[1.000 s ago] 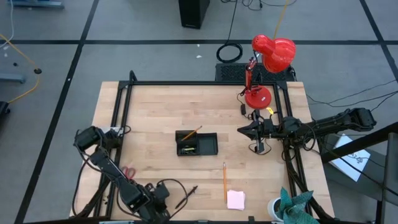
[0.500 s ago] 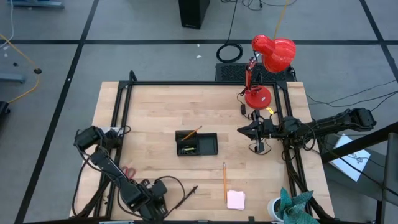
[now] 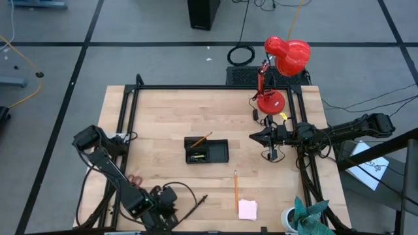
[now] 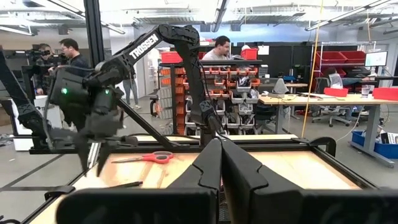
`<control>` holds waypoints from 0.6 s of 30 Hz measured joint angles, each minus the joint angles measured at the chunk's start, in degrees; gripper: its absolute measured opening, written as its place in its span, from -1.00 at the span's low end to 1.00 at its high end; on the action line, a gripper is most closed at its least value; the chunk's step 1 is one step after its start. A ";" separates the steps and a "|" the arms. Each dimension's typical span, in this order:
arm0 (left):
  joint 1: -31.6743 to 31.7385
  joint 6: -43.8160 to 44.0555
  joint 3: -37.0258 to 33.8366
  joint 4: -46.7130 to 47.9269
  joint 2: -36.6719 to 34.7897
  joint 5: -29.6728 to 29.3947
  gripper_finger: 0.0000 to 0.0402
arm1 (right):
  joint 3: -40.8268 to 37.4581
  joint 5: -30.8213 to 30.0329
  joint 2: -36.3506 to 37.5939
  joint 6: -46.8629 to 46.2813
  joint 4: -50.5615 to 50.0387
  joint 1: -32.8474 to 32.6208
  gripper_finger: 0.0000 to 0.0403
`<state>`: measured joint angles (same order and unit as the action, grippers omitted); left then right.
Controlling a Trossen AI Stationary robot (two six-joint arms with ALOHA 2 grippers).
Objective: Pick and place office supplies into organizer
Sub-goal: Put the black pen into the mesh desk organizer
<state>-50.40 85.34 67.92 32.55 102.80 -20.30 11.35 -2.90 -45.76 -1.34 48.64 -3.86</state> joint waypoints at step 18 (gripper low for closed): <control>3.36 -5.49 -0.05 -7.60 6.57 7.80 -0.42 | 0.01 0.00 0.00 0.10 0.30 0.00 -0.98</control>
<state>-47.03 79.85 67.88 24.95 109.38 -12.50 11.36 -2.90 -45.76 -1.24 48.95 -3.86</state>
